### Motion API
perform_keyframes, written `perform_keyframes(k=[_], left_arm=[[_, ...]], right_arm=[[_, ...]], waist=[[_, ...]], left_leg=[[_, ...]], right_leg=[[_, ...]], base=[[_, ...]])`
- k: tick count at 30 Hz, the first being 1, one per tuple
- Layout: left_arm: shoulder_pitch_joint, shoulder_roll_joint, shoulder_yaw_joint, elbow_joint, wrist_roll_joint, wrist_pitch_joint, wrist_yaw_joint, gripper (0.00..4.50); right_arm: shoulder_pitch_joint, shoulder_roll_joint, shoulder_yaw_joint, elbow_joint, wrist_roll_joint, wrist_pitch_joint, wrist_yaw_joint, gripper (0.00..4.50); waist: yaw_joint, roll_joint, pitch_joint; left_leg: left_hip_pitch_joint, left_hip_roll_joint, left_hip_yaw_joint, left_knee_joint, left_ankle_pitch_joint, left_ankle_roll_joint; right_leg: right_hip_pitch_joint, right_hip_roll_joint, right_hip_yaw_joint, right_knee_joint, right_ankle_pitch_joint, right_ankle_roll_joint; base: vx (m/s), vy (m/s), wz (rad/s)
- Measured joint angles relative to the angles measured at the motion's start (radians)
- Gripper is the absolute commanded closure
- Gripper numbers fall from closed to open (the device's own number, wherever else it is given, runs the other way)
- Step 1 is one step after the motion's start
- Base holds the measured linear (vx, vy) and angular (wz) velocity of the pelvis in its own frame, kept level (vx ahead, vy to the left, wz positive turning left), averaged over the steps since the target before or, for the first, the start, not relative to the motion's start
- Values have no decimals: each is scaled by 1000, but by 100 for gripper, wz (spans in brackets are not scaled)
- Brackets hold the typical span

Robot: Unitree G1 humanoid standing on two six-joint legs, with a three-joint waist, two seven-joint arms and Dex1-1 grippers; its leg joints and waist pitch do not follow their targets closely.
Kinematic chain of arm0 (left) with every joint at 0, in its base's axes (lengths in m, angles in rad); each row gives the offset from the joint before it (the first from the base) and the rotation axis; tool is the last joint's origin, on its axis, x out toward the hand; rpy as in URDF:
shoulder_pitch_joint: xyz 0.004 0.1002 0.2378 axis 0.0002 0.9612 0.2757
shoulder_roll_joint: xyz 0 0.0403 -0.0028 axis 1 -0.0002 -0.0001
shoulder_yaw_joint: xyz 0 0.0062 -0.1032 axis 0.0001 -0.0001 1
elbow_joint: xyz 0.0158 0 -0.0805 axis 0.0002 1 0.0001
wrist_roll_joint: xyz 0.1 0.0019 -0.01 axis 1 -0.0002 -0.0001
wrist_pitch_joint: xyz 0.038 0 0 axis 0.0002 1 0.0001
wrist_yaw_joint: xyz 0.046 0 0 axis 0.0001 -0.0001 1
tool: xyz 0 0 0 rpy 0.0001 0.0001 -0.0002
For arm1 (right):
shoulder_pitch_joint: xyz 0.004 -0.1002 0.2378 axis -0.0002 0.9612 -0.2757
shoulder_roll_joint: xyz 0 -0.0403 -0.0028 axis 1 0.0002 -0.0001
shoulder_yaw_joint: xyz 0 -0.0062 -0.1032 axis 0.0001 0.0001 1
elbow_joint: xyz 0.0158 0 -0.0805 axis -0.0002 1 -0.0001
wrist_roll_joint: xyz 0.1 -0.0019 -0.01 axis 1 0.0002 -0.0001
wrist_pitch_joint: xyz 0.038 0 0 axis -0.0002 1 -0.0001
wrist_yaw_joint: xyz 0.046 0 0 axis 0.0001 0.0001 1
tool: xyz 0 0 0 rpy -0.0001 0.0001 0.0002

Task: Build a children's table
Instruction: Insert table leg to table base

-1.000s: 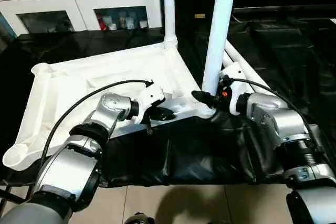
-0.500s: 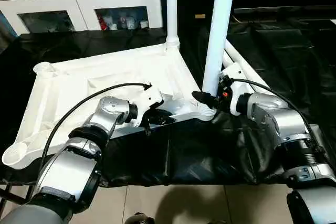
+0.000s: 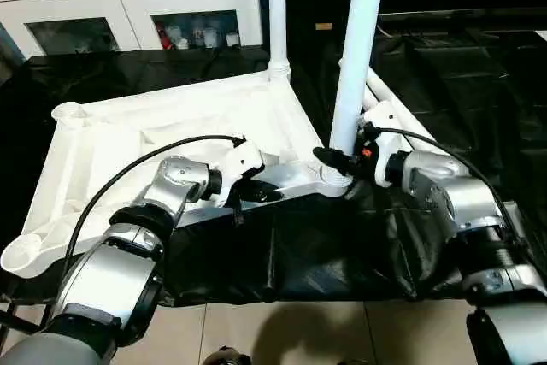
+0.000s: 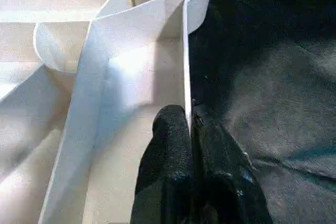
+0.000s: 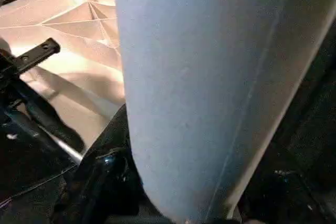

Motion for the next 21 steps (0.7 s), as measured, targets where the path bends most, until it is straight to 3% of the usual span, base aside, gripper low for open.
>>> perform_keyframes(k=[15,21], left_arm=[[-2,-6,21,0,-9,32,-28,450],[11,-4,26,-12,-14,31,-45,450]], right_arm=[[6,4,-2,14,4,3,33,257],[62,42,-103,32,90,-24,35,257]], waist=[[4,0,0],[4,1,-1]], left_leg=[[1,0,0,0,0,0],[1,0,0,0,-1,1]], right_leg=[[1,0,0,0,0,0],[1,0,0,-2,0,0]], base=[[0,0,0],[0,0,0]])
